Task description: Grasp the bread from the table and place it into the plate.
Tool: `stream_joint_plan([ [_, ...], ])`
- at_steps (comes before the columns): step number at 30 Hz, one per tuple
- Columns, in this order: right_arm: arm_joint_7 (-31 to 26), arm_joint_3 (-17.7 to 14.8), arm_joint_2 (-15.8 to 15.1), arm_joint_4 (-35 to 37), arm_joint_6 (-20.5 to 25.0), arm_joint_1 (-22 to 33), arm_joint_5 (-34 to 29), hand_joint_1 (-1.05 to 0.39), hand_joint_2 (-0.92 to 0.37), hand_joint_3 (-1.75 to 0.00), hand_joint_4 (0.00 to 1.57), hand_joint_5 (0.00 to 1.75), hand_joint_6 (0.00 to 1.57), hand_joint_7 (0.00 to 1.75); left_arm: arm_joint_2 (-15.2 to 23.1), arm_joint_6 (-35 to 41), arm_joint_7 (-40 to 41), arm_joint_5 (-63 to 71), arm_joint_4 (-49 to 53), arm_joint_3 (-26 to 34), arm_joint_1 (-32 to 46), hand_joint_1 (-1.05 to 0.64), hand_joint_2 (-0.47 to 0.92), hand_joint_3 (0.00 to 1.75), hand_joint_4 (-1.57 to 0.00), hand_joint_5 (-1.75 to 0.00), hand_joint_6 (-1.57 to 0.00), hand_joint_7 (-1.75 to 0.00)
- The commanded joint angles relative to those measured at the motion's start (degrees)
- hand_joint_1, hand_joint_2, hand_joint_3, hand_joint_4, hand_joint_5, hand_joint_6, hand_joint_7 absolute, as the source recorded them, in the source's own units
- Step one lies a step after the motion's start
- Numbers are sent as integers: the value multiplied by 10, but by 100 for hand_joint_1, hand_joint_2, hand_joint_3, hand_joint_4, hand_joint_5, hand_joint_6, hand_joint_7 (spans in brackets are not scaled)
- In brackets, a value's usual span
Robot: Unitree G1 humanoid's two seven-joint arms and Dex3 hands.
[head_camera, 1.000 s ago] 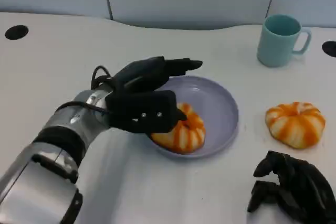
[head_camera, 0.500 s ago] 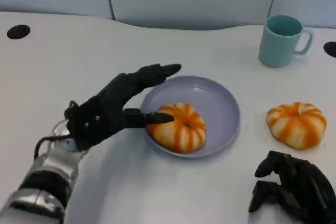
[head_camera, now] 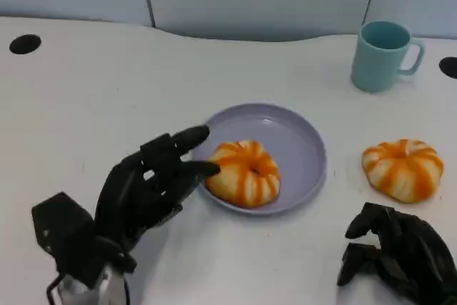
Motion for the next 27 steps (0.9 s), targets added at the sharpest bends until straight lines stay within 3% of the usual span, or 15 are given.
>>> stream_joint_plan([
  [1, -6, -3, -8, 2, 5, 4, -4, -42, -92, -41, 126, 102, 115, 96, -7, 144, 10, -63, -144, 3, 87, -50, 92, 23, -75, -109, -93, -25],
  [4, -11, -1, -6, -4, 7, 5, -6, -43, -92, -40, 127, 102, 116, 96, 0, 210, 19, -77, -198, 9, 118, -49, 92, 25, -77, -120, -93, -37],
  [9, -11, 0, -5, -3, 2, 4, -6, -42, -92, -42, 127, 102, 116, 96, 3, 257, 46, -72, -241, 25, 145, -49, 92, 26, -79, -132, -82, -67],
  [15, -11, -1, -3, -2, -3, 4, -5, -42, -92, -44, 128, 102, 116, 97, 1, 285, 84, -52, -275, 27, 173, -45, 92, 36, -67, -149, -57, -110],
  [20, -7, -3, -7, -4, -1, 5, -2, -42, -92, -45, 127, 103, 116, 97, -7, 289, 94, -48, -275, 31, 180, -44, 92, 36, -66, -152, -56, -117],
  [27, -3, -10, -19, -1, 3, 6, -2, -44, -92, -43, 127, 103, 116, 96, -7, 228, 98, -2, -215, 33, 164, -45, 92, 39, -67, -152, -55, -124],
])
